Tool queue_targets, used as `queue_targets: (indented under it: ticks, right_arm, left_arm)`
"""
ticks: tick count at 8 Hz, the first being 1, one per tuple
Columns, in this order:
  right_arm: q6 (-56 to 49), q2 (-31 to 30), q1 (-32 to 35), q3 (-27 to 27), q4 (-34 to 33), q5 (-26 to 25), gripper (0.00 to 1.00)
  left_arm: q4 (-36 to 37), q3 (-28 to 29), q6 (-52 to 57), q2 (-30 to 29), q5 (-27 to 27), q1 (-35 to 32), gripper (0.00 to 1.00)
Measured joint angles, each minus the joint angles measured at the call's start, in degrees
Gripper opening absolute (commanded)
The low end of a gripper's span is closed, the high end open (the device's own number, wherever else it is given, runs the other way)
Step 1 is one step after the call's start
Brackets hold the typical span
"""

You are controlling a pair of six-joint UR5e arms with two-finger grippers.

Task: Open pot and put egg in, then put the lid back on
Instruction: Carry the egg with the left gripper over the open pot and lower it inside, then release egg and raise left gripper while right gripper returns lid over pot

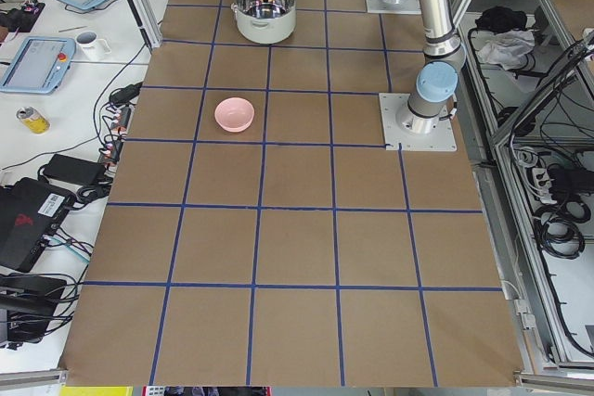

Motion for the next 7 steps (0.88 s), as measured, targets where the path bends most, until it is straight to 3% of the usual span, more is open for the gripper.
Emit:
queue_targets:
  ticks: [4, 7]
  right_arm:
    - [-0.3, 0.6, 0.0, 0.1, -0.7, 0.1, 0.00]
    - [-0.3, 1.2, 0.0, 0.1, -0.9, 0.2, 0.00]
  left_arm:
    - [4.7, 0.0, 0.1, -5.0, -0.7, -3.0, 0.00]
    - [5.3, -0.3, -0.4, -6.4, -0.7, -3.1, 0.29]
